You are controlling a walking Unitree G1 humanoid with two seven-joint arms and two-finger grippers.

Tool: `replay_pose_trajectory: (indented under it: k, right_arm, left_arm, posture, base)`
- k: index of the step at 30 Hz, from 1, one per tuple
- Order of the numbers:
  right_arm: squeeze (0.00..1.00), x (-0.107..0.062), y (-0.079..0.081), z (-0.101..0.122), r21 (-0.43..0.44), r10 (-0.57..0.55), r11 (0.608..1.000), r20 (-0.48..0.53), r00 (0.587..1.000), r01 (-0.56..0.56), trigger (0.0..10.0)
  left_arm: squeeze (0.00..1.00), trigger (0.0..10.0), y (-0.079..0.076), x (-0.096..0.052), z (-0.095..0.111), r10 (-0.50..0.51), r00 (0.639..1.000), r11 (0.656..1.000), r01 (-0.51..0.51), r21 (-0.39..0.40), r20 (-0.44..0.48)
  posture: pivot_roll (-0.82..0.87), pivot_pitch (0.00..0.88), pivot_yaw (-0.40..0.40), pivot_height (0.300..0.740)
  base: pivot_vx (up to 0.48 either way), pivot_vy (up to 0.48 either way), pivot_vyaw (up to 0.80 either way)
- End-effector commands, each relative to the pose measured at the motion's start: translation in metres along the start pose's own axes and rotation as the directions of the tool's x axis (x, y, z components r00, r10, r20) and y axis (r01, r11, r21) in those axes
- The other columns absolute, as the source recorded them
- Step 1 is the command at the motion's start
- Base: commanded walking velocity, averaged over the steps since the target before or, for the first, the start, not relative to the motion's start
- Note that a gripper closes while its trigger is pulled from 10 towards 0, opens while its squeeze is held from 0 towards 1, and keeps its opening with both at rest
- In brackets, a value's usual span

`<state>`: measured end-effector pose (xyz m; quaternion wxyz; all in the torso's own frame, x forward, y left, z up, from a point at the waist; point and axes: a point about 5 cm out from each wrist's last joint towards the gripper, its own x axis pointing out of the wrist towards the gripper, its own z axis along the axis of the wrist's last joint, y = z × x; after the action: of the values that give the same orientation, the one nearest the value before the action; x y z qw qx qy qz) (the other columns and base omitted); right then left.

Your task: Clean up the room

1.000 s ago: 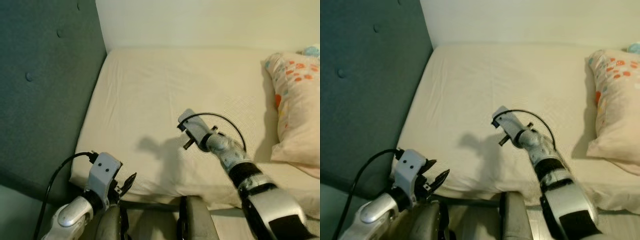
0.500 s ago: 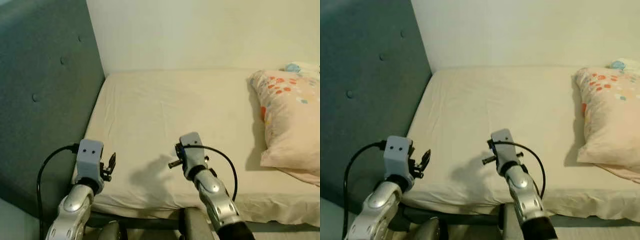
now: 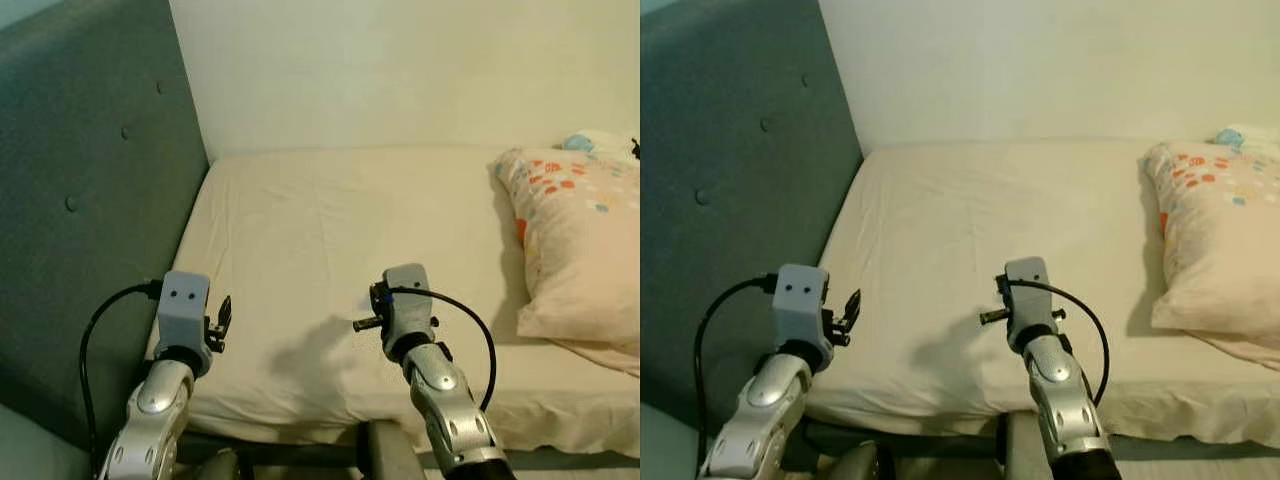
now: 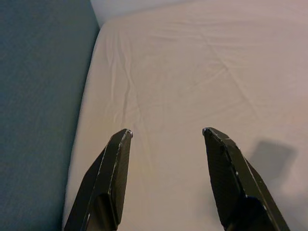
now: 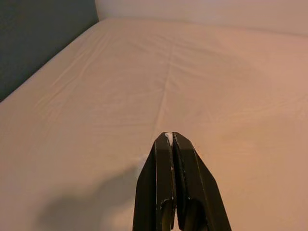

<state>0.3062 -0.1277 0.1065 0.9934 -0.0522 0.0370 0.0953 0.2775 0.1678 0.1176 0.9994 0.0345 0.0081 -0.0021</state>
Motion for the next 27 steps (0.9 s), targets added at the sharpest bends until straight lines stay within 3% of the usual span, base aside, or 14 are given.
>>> replay_pose_trajectory:
  k: [1,27]
  right_arm:
    - [0.0,-0.0027,0.0024,-0.004,0.021,0.002,1.0,-0.019,1.0,-0.001,10.0]
    - [0.0,-0.0046,0.0076,0.0005,0.011,0.02,1.0,-0.034,0.999,-0.019,10.0]
  left_arm:
    - [0.0,10.0,0.0035,-0.0013,-0.0057,0.017,1.0,1.0,-0.016,0.008,-0.018]
    - [0.0,10.0,0.0045,0.0027,-0.0059,0.002,1.0,1.0,-0.002,0.03,-0.003]
  posture:
    - [-0.08,0.089,0.005,0.64]
    - [-0.08,0.077,0.003,0.74]
  base:
    - [0.0,0.0,0.0]
    - [0.0,0.0,0.0]
